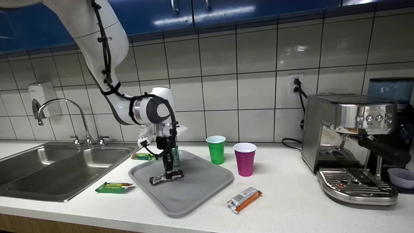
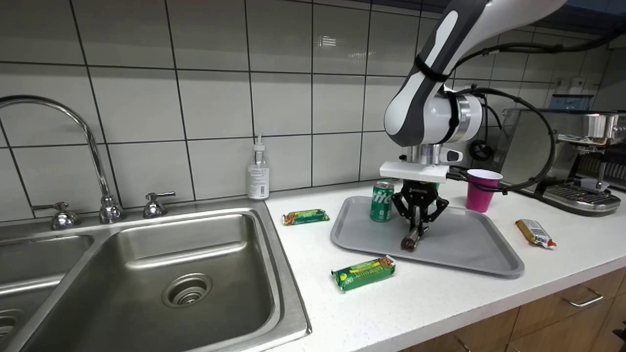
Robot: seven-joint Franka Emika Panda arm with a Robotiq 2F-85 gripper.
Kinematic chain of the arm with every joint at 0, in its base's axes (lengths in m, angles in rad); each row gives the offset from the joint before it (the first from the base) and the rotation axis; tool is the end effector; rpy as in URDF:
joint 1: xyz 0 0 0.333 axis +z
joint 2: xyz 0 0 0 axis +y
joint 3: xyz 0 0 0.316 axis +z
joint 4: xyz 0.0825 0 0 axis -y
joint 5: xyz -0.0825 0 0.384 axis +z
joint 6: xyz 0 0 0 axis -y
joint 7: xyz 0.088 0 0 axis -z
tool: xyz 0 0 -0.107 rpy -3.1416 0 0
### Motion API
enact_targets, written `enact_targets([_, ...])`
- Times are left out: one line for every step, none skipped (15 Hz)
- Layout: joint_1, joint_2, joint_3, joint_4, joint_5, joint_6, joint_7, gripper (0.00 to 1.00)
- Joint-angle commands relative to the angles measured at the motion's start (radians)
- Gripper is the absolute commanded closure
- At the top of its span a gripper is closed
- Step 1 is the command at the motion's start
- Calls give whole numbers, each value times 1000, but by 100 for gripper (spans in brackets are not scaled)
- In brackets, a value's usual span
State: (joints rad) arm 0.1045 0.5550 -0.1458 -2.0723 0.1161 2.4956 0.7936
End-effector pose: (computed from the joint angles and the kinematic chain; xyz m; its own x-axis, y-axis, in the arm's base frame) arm 0.5710 -0.0260 0.1500 0.6052 -0.7928 -0.0721 -0.7865 -0.6095 0.1000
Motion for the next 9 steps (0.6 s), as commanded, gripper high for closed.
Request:
enact_targets([-5, -64, -7, -33, -14, -32, -4, 96])
enact_targets([-4, -77, -10, -41, -16, -33, -2, 96])
enact_targets([-7, -93, -8, -48, -13, -38, -9, 96])
enact_targets([-6, -108, -8, -54, -13, -41, -8, 96])
enact_targets([-5, -120, -6, -58, -13, -46, -6, 96])
enact_targets([-5, -132, -4, -60, -12, -51, -4, 96])
enact_targets([-4, -145, 0, -63, -11, -57, -2, 96])
enact_targets([-2, -155, 3, -64, -11, -65, 2, 97])
enact_targets([-2, -164, 8, -66, -10, -70, 2, 96])
